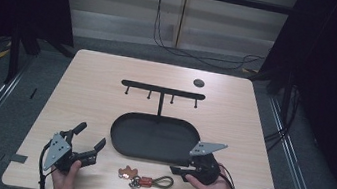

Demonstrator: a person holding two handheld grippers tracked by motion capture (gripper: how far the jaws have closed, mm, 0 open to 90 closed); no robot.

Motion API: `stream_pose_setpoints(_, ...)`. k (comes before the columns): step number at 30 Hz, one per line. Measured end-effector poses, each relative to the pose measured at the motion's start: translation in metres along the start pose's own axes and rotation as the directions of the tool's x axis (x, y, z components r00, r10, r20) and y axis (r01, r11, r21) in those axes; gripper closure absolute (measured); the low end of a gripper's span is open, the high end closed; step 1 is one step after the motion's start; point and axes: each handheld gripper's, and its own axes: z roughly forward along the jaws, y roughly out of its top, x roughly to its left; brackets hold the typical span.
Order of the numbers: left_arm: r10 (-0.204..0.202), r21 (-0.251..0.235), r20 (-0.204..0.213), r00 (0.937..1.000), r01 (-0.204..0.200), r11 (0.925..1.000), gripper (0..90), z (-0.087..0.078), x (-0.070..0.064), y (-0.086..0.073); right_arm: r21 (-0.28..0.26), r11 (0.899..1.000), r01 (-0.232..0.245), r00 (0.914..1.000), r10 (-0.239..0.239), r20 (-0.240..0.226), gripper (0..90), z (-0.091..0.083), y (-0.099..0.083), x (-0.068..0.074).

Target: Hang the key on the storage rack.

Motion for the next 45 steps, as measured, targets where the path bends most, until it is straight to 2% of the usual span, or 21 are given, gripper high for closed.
stream_pose_setpoints(1, 0.007, 0.001, -0.003, 1.0, -0.007, 1.0, 15.6, 0.0, 0.0, 0.0, 0.0, 1.0, 0.0, 1.0, 0.0, 0.0, 62.3, 0.0, 0.0, 0.0)
stream_pose_setpoints(5, 0.0, 0.0, 0.006, 1.0, 0.0, 1.0, 15.6, 0.0, 0.0, 0.0, 0.086, 0.996, 0.01, 0.999, -0.007, -0.045, 66.9, 0.012, 0.001, 0.003)
stream_pose_setpoints(6, 0.004, 0.001, 0.001, 1.0, -0.004, 1.0, 15.6, 0.0, 0.0, 0.0, 0.086, 0.996, 0.01, 0.999, -0.007, -0.045, 66.9, 0.012, 0.001, 0.003)
stream_pose_setpoints(7, 0.003, 0.0, 0.003, 1.0, -0.003, 1.0, 15.6, 0.0, 0.0, 0.0, 0.112, 0.994, 0.02, 0.9981, -0.013, -0.06, 68.3, 0.014, 0.001, 0.004)
stream_pose_setpoints(9, 0.006, 0.001, 0.003, 1.0, -0.006, 1.0, 15.6, 0.0, 0.001, 0.0, 0.121, 0.992, 0.023, 0.9977, -0.015, -0.066, 68.7, 0.015, 0.001, 0.005)
stream_pose_setpoints(15, 0.008, 0.0, 0.0, 1.0, -0.008, 1.0, 15.6, 0.0, 0.001, 0.0, 0.201, 0.978, 0.052, 0.9955, -0.034, -0.089, 71.3, 0.016, 0.003, 0.004)
stream_pose_setpoints(18, 0.008, 0.0, 0.0, 1.0, -0.008, 1.0, 15.6, 0.0, 0.001, 0.0, 0.217, 0.974, 0.058, 0.9944, -0.037, -0.099, 72.2, 0.016, 0.004, 0.004)
stream_pose_setpoints(28, 0.009, 0.0, 0.001, 1.0, -0.009, 1.0, 15.6, 0.0, 0.001, 0.0, 0.319, 0.939, 0.126, 0.9888, -0.093, -0.117, 71.6, 0.031, 0.011, 0.005)
stream_pose_setpoints(31, 0.009, 0.0, 0.0, 1.0, -0.009, 1.0, 15.6, 0.0, 0.001, 0.0, 0.326, 0.937, 0.128, 0.9872, -0.088, -0.132, 68.8, 0.034, 0.012, 0.003)
stream_pose_setpoints(34, 0.005, 0.0, 0.001, 1.0, -0.005, 1.0, 15.6, 0.0, 0.0, 0.0, 0.344, 0.928, 0.146, 0.9849, -0.104, -0.138, 70.0, 0.037, 0.014, 0.003)
stream_pose_setpoints(39, 0.005, -0.001, 0.003, 1.0, -0.005, 1.0, 15.6, 0.0, 0.0, 0.0, 0.388, 0.907, 0.167, 0.9836, -0.126, -0.129, 74.0, 0.041, 0.017, 0.006)
stream_pose_setpoints(45, 0.009, 0.0, 0.001, 1.0, -0.009, 1.0, 15.6, 0.0, 0.001, 0.0, 0.407, 0.898, 0.169, 0.9845, -0.133, -0.114, 80.4, 0.042, 0.019, 0.008)
